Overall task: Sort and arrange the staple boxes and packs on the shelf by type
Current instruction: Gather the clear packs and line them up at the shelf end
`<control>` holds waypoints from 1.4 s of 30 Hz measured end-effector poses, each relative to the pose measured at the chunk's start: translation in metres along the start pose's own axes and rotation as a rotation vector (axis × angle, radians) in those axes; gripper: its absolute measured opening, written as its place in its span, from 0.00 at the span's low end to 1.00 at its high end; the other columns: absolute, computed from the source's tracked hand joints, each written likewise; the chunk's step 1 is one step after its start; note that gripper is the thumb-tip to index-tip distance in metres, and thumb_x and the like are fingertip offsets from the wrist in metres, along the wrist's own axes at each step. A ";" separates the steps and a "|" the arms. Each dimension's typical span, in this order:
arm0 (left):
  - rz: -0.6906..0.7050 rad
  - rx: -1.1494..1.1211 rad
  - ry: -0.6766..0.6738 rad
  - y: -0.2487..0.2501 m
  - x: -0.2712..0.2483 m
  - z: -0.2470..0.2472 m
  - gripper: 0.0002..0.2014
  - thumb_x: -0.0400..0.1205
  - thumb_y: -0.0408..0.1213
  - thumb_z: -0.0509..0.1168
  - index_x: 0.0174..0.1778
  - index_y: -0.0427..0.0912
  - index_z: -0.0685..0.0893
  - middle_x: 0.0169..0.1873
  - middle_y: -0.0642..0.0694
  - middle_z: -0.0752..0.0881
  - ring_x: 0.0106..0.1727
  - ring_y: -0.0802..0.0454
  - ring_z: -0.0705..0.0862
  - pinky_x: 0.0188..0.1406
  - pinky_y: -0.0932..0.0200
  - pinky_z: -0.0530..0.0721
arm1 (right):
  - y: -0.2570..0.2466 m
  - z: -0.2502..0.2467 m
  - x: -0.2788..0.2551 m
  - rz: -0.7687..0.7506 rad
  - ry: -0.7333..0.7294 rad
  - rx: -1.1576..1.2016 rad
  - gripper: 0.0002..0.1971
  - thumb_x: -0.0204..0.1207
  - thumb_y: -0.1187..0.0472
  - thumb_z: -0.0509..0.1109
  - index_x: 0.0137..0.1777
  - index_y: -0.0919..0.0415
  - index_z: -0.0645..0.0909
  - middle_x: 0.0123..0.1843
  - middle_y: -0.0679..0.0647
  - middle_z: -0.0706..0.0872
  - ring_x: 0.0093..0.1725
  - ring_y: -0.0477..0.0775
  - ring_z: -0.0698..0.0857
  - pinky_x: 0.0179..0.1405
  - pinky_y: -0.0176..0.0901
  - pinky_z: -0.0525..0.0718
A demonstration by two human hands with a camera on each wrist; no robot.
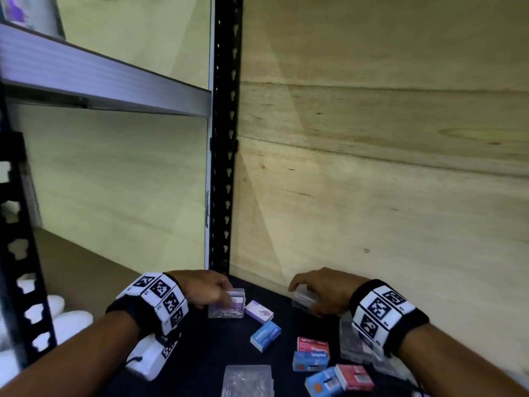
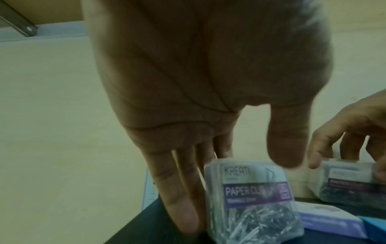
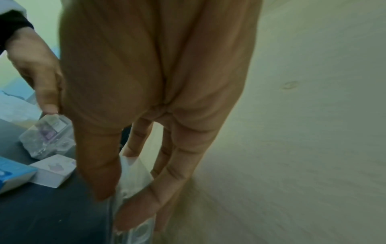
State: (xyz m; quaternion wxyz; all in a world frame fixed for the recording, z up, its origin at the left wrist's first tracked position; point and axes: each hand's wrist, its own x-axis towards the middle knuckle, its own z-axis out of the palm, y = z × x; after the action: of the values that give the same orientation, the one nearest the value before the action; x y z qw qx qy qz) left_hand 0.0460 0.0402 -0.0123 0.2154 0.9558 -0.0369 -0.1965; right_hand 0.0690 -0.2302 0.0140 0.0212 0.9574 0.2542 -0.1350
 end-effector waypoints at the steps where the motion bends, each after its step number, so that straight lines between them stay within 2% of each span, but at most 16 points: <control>1: 0.006 0.054 0.003 -0.001 0.000 -0.001 0.19 0.80 0.45 0.68 0.68 0.53 0.77 0.57 0.54 0.82 0.58 0.55 0.81 0.56 0.63 0.79 | 0.001 -0.001 0.000 -0.001 0.012 0.018 0.29 0.79 0.62 0.71 0.77 0.43 0.70 0.69 0.54 0.81 0.63 0.55 0.82 0.62 0.45 0.81; 7: 0.062 0.194 0.051 -0.005 0.013 -0.010 0.19 0.80 0.44 0.70 0.67 0.53 0.79 0.56 0.56 0.82 0.57 0.57 0.81 0.57 0.64 0.78 | -0.001 0.002 0.009 -0.003 0.077 0.100 0.28 0.82 0.58 0.68 0.81 0.50 0.67 0.71 0.56 0.81 0.67 0.57 0.81 0.67 0.46 0.79; 10: 0.088 0.239 0.085 -0.004 0.025 -0.016 0.19 0.81 0.44 0.69 0.68 0.51 0.78 0.59 0.54 0.82 0.59 0.56 0.81 0.59 0.62 0.78 | -0.003 0.004 0.019 -0.007 0.110 0.109 0.27 0.83 0.58 0.68 0.81 0.52 0.68 0.71 0.58 0.80 0.67 0.58 0.81 0.67 0.47 0.79; 13: 0.121 0.260 0.120 0.000 0.036 -0.020 0.20 0.82 0.42 0.68 0.70 0.49 0.77 0.63 0.52 0.81 0.59 0.57 0.79 0.57 0.66 0.76 | -0.005 0.004 0.029 -0.017 0.119 0.083 0.26 0.83 0.56 0.68 0.80 0.53 0.69 0.72 0.59 0.79 0.68 0.60 0.80 0.67 0.49 0.79; 16: 0.139 0.279 0.137 0.003 0.048 -0.023 0.20 0.82 0.41 0.68 0.70 0.48 0.76 0.64 0.50 0.82 0.56 0.59 0.78 0.54 0.69 0.75 | -0.010 0.003 0.036 -0.039 0.116 0.061 0.24 0.83 0.57 0.68 0.78 0.56 0.72 0.71 0.59 0.81 0.66 0.60 0.81 0.66 0.50 0.80; 19: 0.164 0.299 0.142 0.005 0.057 -0.025 0.19 0.84 0.36 0.66 0.72 0.45 0.76 0.64 0.49 0.82 0.56 0.60 0.78 0.41 0.80 0.72 | -0.012 0.003 0.042 -0.072 0.129 0.037 0.20 0.82 0.59 0.67 0.74 0.58 0.76 0.67 0.59 0.83 0.64 0.62 0.83 0.62 0.52 0.82; 20: 0.172 0.306 0.143 0.005 0.060 -0.025 0.20 0.84 0.35 0.66 0.72 0.44 0.76 0.64 0.49 0.82 0.57 0.59 0.78 0.39 0.79 0.71 | -0.012 0.004 0.043 -0.077 0.129 0.041 0.20 0.82 0.59 0.67 0.74 0.58 0.77 0.68 0.59 0.83 0.64 0.62 0.83 0.61 0.52 0.82; 24: 0.182 0.312 0.154 0.003 0.066 -0.025 0.21 0.83 0.36 0.66 0.72 0.47 0.75 0.65 0.50 0.82 0.62 0.58 0.80 0.51 0.72 0.72 | -0.014 0.004 0.048 -0.077 0.126 0.046 0.22 0.81 0.59 0.67 0.75 0.56 0.76 0.69 0.60 0.82 0.64 0.62 0.83 0.62 0.51 0.82; 30: 0.240 0.235 0.142 -0.006 0.074 -0.021 0.20 0.82 0.35 0.68 0.70 0.52 0.77 0.60 0.55 0.83 0.60 0.59 0.81 0.62 0.65 0.79 | -0.016 0.004 0.051 -0.068 0.128 0.046 0.24 0.81 0.60 0.68 0.77 0.58 0.74 0.71 0.61 0.82 0.66 0.63 0.82 0.65 0.53 0.82; 34: 0.292 0.196 0.176 -0.008 0.071 -0.021 0.23 0.81 0.34 0.69 0.72 0.52 0.76 0.62 0.59 0.80 0.64 0.61 0.79 0.64 0.68 0.76 | -0.017 0.007 0.050 -0.055 0.163 0.072 0.24 0.80 0.59 0.71 0.77 0.55 0.76 0.71 0.61 0.82 0.66 0.63 0.83 0.65 0.52 0.82; 36: 0.304 0.174 0.192 -0.009 0.066 -0.023 0.26 0.80 0.32 0.70 0.73 0.52 0.75 0.64 0.56 0.79 0.64 0.61 0.78 0.63 0.70 0.75 | -0.017 0.007 0.049 -0.048 0.199 0.098 0.23 0.79 0.58 0.73 0.74 0.54 0.78 0.69 0.60 0.83 0.64 0.62 0.84 0.64 0.50 0.82; 39: 0.328 0.204 0.261 -0.009 0.057 -0.026 0.25 0.78 0.33 0.71 0.70 0.55 0.75 0.60 0.54 0.75 0.56 0.59 0.80 0.56 0.68 0.79 | -0.016 0.006 0.045 -0.053 0.263 0.085 0.19 0.77 0.57 0.76 0.68 0.55 0.83 0.64 0.59 0.86 0.61 0.60 0.85 0.62 0.49 0.83; 42: 0.371 0.239 0.393 -0.006 0.047 -0.023 0.19 0.78 0.36 0.70 0.60 0.61 0.77 0.51 0.58 0.71 0.45 0.67 0.75 0.46 0.68 0.77 | -0.016 0.004 0.039 -0.045 0.290 0.053 0.18 0.76 0.55 0.76 0.65 0.56 0.83 0.62 0.59 0.86 0.59 0.61 0.85 0.59 0.48 0.83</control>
State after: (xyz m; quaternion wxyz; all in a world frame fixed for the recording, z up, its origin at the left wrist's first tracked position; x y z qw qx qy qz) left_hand 0.0982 0.0478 -0.0123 0.1364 0.9711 -0.1915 0.0409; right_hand 0.0930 -0.1976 0.0004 -0.0439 0.9612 0.2724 -0.0024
